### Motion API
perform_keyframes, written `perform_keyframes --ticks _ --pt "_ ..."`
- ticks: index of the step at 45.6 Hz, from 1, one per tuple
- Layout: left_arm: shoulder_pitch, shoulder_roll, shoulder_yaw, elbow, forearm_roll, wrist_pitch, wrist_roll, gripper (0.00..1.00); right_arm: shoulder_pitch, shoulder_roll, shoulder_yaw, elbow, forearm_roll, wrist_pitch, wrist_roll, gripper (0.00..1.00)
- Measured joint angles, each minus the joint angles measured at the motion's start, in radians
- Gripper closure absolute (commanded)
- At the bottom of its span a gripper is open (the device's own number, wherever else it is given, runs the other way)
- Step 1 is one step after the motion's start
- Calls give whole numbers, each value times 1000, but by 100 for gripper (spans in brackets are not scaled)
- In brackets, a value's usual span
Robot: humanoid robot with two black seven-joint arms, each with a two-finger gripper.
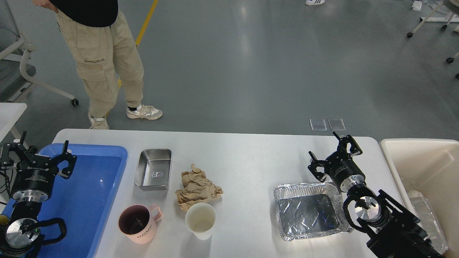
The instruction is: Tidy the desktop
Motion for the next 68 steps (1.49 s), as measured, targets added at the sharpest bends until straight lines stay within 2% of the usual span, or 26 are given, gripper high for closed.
perform_keyframes --ticks 24,28,33,34,40,56,61,68 --pt "1 6 5 0 0 3 11 0 2 1 -10 -1 0 3 0 0" --pt "1 13 6 0 0 3 46 0 3 1 -10 -3 0 3 0 0" --pt "-2 34 8 -2 0 7 139 0 4 2 -10 -3 0 3 0 0" --pt "-3 51 8 -7 0 8 174 0 4 2 -10 -3 0 3 0 0" --pt "8 108 20 -61 1 9 221 0 4 2 -10 -2 0 2 0 0" --pt "121 392 121 -204 0 7 253 0 -1 2 -12 -2 0 3 0 0" --pt "179 500 170 -241 0 6 279 0 -5 2 -12 -1 0 3 0 0" --pt "291 667 230 -314 4 0 286 0 -10 3 -13 -1 0 3 0 0"
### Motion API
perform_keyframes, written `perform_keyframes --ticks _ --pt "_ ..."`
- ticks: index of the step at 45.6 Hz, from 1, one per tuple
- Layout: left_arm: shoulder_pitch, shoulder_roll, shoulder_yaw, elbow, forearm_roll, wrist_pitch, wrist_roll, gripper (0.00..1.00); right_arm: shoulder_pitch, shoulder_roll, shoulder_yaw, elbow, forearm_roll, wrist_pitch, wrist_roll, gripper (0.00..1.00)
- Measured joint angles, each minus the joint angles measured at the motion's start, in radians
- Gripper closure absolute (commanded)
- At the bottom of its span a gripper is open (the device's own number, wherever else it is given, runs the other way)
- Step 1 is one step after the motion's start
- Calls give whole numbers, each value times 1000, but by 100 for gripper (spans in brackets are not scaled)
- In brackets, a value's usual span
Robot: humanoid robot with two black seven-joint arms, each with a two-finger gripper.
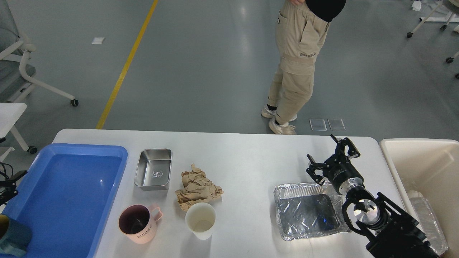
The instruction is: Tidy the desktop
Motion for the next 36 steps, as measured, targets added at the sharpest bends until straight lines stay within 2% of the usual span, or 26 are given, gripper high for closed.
perform_keyframes --ticks 12,17,19,27,36 --pt "155 229 -16 -84 1 14 -1 0 -1 -1 -20 -4 0 -3 0 0" --pt "192 304 -18 -79 -6 71 2 0 0 -1 -31 -4 0 -5 0 0" --pt "200 338 -10 -74 -12 134 7 0 0 -1 -32 -4 0 -5 0 0" --pt "217 362 -3 -72 -17 286 48 0 -2 -1 -42 -5 0 -7 0 0" --pt "259 354 -3 -80 -18 311 46 0 -1 -1 -47 -5 0 -9 0 0"
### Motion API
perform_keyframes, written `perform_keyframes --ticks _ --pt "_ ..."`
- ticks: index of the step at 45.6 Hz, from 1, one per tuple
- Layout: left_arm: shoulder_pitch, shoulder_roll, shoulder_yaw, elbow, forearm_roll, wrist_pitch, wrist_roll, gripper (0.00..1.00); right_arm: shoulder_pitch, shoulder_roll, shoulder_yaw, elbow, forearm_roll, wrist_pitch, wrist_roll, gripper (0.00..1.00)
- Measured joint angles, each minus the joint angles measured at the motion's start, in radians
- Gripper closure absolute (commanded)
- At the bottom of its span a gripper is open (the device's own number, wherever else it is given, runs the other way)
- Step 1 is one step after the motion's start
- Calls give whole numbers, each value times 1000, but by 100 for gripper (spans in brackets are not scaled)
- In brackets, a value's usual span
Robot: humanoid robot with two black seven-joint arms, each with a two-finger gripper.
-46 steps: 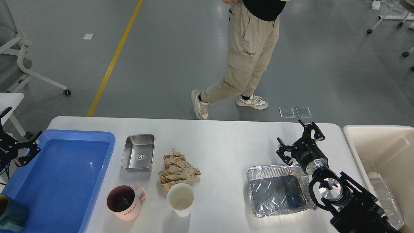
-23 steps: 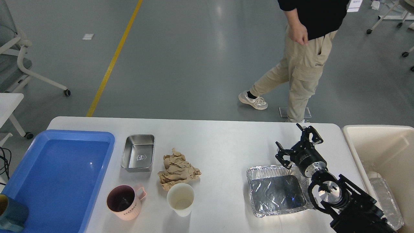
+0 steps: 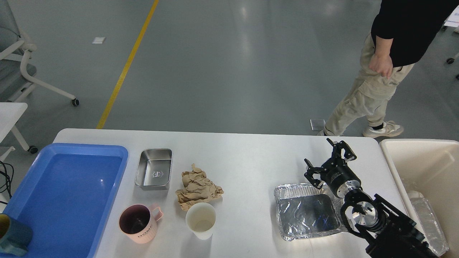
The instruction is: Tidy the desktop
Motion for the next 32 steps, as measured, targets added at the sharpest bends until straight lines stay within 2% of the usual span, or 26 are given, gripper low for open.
perform_keyframes --ticks 13,22,32 --pt "10 -2 -7 -30 3 -22 -4 0 0 -1 -21 -4 0 -2 0 0" --pt "10 -11 -15 -29 3 -90 -6 0 -1 1 -27 -5 0 -3 0 0" --pt "9 -78 -48 -13 5 -180 -6 0 -1 2 -33 -2 0 -6 0 0"
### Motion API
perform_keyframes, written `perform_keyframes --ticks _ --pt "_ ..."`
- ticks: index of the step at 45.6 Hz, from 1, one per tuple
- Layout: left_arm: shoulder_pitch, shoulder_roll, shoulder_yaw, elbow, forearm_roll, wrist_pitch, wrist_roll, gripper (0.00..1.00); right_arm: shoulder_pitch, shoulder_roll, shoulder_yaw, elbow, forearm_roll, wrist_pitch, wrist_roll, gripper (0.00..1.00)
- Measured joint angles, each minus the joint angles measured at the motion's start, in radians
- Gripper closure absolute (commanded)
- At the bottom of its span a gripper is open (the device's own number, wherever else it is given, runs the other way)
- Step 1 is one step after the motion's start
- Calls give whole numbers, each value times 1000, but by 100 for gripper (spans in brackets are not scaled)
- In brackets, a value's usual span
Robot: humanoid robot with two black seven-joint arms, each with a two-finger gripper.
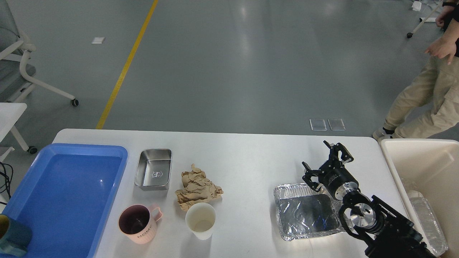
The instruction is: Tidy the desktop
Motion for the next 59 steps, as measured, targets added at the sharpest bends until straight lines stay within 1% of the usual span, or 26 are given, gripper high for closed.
perform_keyframes --ticks 7,13,16,19,22,27,36,39,44,52,59 --pt "0 -9 -27 2 -2 -31 11 0 0 1 -2 0 0 -1 0 0" --pt "0 -13 -82 0 -3 -72 29 0 -1 1 -2 0 0 -1 0 0" --pt "-1 -19 -105 -1 -3 -108 54 0 -1 2 -2 0 0 0 0 0" --pt "-2 -38 -130 -2 -3 -139 89 0 -1 4 -2 0 0 0 0 0" --pt "-4 -62 -162 -1 -2 -155 122 0 -1 10 -2 -1 0 0 0 0" --pt "-11 -77 -186 2 5 -161 150 0 1 15 -2 -2 0 0 0 0" --pt "-53 -70 -182 7 17 -162 160 0 3 15 -2 -2 0 -1 0 0" --pt "-69 -69 -176 8 20 -163 173 0 3 15 -2 -2 0 -1 0 0" --pt "-148 -79 -126 8 26 -147 188 0 3 15 -2 -2 0 -1 0 0" --pt "-319 -87 73 10 65 -145 186 0 0 15 -2 1 0 -1 0 0" --pt "-411 -113 173 9 186 -155 186 0 -2 15 -2 2 0 -1 0 0"
